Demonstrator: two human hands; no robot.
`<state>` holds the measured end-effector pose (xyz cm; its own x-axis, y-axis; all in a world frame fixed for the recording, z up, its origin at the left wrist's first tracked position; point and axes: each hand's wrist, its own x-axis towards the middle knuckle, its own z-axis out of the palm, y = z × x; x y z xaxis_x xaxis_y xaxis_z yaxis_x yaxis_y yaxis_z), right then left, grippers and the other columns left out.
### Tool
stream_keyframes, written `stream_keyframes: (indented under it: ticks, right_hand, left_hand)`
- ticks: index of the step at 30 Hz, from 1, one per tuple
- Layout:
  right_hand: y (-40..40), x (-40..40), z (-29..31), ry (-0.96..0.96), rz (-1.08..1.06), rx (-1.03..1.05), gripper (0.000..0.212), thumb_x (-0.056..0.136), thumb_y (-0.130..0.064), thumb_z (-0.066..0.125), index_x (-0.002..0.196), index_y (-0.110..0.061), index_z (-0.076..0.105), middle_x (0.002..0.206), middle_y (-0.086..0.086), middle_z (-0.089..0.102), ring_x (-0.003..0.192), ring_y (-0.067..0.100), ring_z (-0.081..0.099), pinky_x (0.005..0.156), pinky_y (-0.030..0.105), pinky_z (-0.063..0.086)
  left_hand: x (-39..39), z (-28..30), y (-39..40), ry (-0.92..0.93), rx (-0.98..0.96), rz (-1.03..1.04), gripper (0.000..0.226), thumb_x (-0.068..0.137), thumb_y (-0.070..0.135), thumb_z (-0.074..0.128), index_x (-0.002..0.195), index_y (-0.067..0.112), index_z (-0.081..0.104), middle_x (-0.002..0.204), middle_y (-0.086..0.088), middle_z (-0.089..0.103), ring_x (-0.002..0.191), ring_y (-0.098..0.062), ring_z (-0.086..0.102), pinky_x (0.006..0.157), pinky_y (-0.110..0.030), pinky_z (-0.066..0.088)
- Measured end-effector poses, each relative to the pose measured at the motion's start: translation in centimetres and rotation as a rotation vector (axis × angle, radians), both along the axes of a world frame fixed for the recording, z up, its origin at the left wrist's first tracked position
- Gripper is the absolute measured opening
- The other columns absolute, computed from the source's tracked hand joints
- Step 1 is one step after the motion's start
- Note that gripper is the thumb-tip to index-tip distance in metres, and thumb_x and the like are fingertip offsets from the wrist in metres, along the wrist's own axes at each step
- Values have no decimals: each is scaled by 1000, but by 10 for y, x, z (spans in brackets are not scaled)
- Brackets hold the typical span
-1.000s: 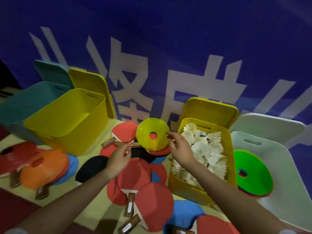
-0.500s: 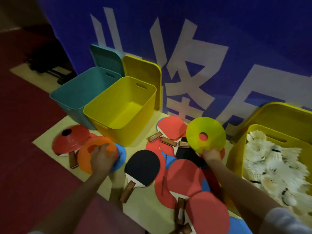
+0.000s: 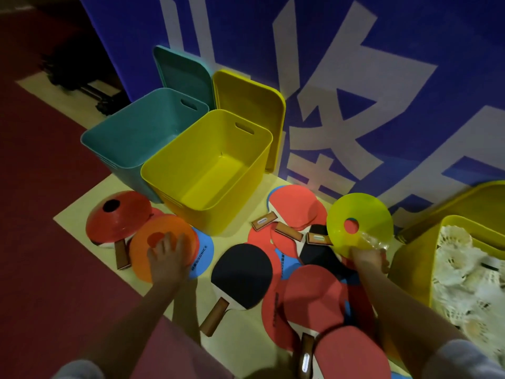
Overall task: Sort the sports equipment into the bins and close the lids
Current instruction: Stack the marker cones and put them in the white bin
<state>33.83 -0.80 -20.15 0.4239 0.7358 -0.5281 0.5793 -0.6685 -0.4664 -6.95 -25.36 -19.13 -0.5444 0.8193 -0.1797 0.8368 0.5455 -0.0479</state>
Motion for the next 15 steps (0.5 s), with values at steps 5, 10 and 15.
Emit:
stream_keyframes:
  ticks: [5, 10, 15]
  right_hand:
    - [-6, -1, 14, 177, -68, 50, 49, 90, -11, 55, 131, 5, 34, 118, 22, 52, 94, 35, 56, 85, 39, 44]
    - [20, 26, -41, 128, -129, 111, 63, 78, -32, 60, 131, -7, 36, 127, 25, 49, 109, 44, 53, 91, 51, 47]
    - [-16, 0, 23, 196, 59, 321, 30, 96, 1, 45, 123, 13, 47, 125, 35, 51, 118, 49, 46, 101, 48, 34]
  left_hand:
    - [3, 18, -6, -76, 94, -48, 72, 68, 52, 63, 131, 18, 50, 130, -22, 49, 115, -45, 48, 89, -60, 41]
    - [-7, 51, -21, -206, 428, -160, 51, 93, 44, 31, 136, 22, 48, 137, -10, 47, 125, -30, 43, 103, -44, 36]
    - [6, 103, -24, -134, 596, -152, 42, 93, 28, 35, 122, 15, 61, 120, -6, 64, 114, -21, 54, 98, -4, 10]
